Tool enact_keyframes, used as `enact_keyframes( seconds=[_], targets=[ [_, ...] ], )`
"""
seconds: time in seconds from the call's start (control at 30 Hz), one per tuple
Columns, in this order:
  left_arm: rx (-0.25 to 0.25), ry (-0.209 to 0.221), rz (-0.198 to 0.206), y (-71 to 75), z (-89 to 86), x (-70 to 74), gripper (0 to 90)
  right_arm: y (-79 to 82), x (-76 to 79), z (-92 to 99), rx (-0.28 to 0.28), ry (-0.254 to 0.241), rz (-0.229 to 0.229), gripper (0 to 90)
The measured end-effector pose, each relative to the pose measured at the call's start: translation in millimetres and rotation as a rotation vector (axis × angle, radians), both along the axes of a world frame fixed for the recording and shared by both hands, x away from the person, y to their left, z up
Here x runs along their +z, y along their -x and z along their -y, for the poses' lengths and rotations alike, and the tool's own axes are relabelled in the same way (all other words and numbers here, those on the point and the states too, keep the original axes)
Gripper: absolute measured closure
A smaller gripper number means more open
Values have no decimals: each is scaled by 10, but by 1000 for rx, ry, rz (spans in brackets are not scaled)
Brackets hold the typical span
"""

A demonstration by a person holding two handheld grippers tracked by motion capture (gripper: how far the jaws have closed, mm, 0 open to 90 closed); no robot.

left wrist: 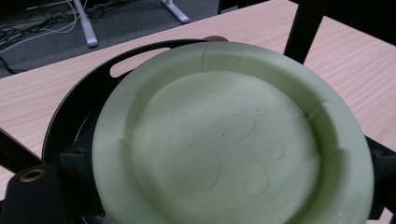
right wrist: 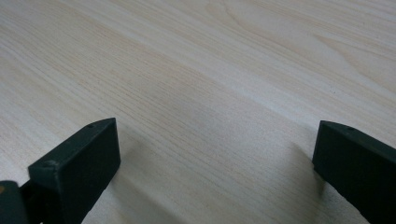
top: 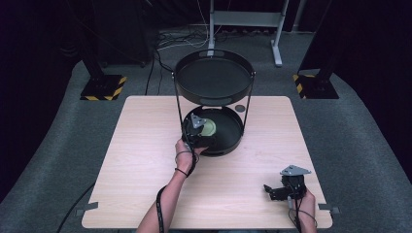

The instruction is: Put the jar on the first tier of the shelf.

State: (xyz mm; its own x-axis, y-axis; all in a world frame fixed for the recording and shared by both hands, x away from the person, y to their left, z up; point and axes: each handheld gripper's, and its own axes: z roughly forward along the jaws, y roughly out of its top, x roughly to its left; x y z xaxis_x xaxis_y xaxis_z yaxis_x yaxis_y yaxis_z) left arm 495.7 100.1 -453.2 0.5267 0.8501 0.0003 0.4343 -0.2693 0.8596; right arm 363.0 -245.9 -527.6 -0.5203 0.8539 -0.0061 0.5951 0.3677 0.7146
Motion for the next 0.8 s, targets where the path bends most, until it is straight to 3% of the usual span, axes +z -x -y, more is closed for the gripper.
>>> enact_keyframes(
  seconds=[0.8],
  targets=[
    [9, -26, -42, -169, 117, -238, 113, 3, 1, -1, -1, 2, 2, 2]
  ],
)
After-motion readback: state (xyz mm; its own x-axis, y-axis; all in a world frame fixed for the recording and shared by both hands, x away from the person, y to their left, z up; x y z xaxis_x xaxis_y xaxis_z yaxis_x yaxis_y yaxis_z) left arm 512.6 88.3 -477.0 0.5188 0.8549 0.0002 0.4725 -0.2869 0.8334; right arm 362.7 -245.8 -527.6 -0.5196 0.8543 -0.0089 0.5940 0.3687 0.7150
